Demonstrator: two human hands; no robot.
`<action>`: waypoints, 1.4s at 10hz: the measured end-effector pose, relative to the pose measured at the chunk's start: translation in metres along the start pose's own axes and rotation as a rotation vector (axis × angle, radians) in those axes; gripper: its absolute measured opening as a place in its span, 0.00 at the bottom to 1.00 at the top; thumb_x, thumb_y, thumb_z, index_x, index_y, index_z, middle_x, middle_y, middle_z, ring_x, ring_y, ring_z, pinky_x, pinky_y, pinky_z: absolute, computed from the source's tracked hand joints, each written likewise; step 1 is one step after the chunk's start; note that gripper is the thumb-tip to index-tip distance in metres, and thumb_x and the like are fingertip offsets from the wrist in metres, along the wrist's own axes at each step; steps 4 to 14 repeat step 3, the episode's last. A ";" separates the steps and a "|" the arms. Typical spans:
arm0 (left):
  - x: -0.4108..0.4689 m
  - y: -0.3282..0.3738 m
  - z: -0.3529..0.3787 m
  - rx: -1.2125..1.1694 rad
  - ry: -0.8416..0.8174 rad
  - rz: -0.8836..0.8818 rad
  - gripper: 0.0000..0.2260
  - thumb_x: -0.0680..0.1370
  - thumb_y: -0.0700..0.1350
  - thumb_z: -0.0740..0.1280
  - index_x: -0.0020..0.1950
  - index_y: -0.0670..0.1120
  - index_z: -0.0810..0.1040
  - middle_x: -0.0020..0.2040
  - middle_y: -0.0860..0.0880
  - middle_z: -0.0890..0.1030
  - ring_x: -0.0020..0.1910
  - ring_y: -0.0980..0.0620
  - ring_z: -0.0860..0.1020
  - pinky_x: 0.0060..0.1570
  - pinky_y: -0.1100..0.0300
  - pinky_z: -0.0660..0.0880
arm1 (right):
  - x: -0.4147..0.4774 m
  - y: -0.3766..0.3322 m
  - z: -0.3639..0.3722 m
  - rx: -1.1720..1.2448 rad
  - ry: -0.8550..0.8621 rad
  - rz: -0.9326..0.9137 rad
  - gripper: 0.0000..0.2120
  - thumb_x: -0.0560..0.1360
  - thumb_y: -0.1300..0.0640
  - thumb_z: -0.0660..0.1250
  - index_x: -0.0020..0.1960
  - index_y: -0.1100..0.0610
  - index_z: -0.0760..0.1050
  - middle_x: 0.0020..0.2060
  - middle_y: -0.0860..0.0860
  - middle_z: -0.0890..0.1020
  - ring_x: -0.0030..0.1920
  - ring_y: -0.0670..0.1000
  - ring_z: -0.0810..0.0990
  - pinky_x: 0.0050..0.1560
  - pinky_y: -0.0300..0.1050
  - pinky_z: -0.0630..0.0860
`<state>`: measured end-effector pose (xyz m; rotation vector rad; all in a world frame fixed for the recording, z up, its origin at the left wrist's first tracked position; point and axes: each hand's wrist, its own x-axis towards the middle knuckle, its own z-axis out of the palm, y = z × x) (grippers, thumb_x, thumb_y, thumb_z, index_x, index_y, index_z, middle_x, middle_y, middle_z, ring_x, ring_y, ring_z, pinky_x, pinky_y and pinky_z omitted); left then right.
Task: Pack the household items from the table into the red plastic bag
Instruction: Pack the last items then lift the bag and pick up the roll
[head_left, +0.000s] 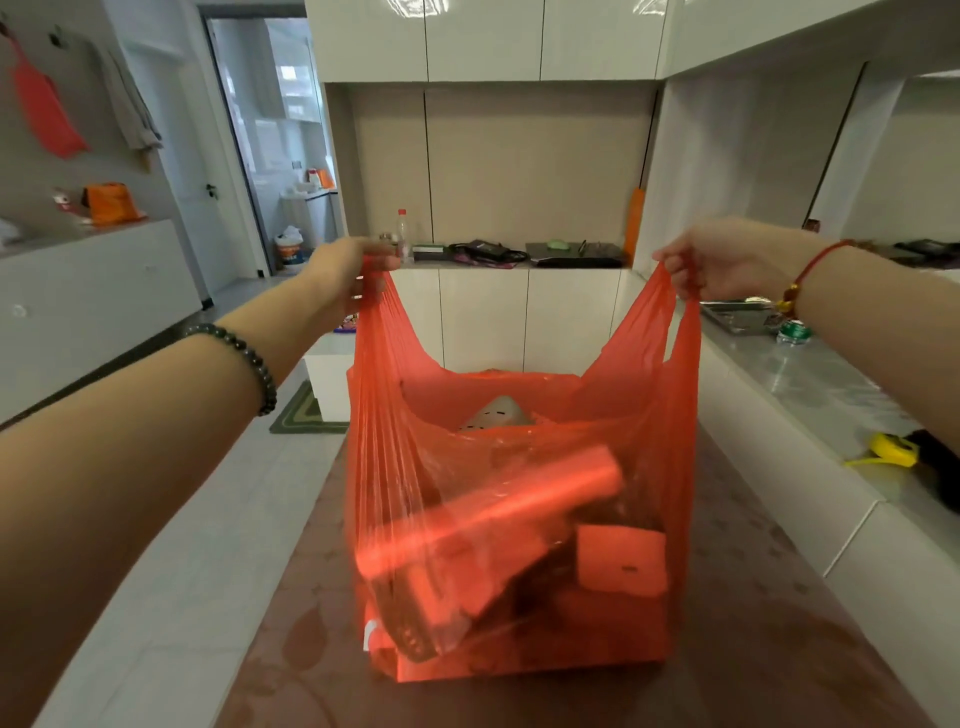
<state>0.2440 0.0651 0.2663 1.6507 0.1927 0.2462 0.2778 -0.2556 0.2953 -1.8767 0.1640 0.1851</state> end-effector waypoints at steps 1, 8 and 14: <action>-0.004 -0.003 0.000 0.070 -0.083 0.001 0.04 0.77 0.43 0.62 0.45 0.47 0.76 0.35 0.52 0.77 0.30 0.56 0.71 0.34 0.65 0.69 | -0.003 0.009 -0.006 -0.033 -0.003 0.024 0.08 0.78 0.63 0.59 0.40 0.58 0.70 0.31 0.51 0.70 0.34 0.48 0.70 0.38 0.41 0.70; -0.008 -0.016 -0.012 0.109 -0.167 -0.078 0.06 0.77 0.44 0.63 0.52 0.45 0.75 0.36 0.51 0.77 0.32 0.54 0.75 0.41 0.60 0.73 | -0.016 0.027 -0.011 -0.146 0.065 -0.028 0.11 0.77 0.61 0.61 0.58 0.61 0.72 0.55 0.58 0.78 0.53 0.55 0.75 0.57 0.51 0.70; -0.008 -0.016 -0.012 0.109 -0.167 -0.078 0.06 0.77 0.44 0.63 0.52 0.45 0.75 0.36 0.51 0.77 0.32 0.54 0.75 0.41 0.60 0.73 | -0.016 0.027 -0.011 -0.146 0.065 -0.028 0.11 0.77 0.61 0.61 0.58 0.61 0.72 0.55 0.58 0.78 0.53 0.55 0.75 0.57 0.51 0.70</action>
